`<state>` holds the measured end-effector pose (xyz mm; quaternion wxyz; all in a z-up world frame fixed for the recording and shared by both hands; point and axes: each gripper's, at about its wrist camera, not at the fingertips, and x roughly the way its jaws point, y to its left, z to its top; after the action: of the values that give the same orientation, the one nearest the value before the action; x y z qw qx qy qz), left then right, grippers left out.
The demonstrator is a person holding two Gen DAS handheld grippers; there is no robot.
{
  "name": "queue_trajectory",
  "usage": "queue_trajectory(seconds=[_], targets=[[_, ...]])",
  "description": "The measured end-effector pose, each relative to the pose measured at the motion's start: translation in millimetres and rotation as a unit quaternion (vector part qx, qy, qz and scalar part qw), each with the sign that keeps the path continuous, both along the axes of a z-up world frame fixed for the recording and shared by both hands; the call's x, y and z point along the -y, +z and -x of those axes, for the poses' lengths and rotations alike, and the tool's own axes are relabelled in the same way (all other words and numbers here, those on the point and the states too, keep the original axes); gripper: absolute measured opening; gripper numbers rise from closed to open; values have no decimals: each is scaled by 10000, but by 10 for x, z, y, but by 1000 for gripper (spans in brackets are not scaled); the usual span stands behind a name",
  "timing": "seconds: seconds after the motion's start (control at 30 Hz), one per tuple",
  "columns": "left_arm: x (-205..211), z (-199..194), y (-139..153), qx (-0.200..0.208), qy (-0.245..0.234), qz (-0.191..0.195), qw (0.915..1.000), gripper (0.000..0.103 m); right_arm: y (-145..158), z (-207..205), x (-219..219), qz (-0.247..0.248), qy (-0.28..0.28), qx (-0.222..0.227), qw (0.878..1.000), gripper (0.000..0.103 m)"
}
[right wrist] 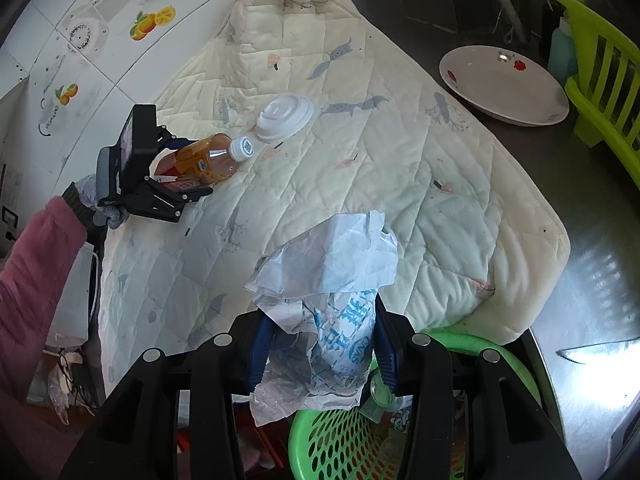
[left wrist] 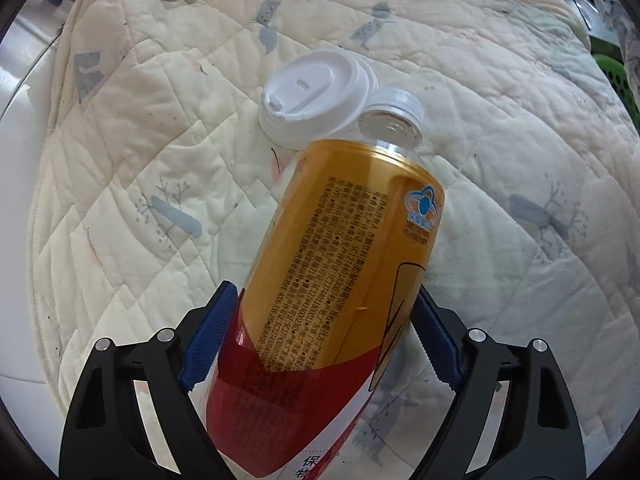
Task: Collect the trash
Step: 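Carry the crumpled paper toward the green basket while the left tool lifts the bottle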
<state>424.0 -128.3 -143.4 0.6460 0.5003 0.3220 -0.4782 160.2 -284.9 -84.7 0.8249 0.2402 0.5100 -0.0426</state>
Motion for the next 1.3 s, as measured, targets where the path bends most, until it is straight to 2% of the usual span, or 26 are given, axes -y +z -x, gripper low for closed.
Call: queue_trajectory(seconds=[0.07, 0.17, 0.4, 0.57, 0.7, 1.03, 1.3], targets=[[-27, -39, 38, -194, 181, 108, 9996, 82, -9, 24, 15, -48, -44, 26, 10000, 43], [-87, -18, 61, -251, 451, 250, 9984, 81, -38, 62, 42, -112, -107, 24, 9999, 43], [-274, 223, 130, -462, 1232, 582, 9896, 77, -142, 159, 39, -124, -115, -53, 9998, 43], [-433, 509, 185, -521, 1885, 874, 9768, 77, -173, 232, 46, -1, -1, -45, 10000, 43], [-573, 743, 319, -572, 2390, 1183, 9621, 76, -142, 327, 61, 152, 121, 4, 9998, 43], [-761, 1711, 718, -541, 2768, 1866, 9411, 76, -167, 769, 83, 498, 579, -20, 9971, 44], [-731, 2632, 857, -782, 2827, 2333, 9271, 76, -249, 1154, 148, 803, 816, -130, 9933, 54]])
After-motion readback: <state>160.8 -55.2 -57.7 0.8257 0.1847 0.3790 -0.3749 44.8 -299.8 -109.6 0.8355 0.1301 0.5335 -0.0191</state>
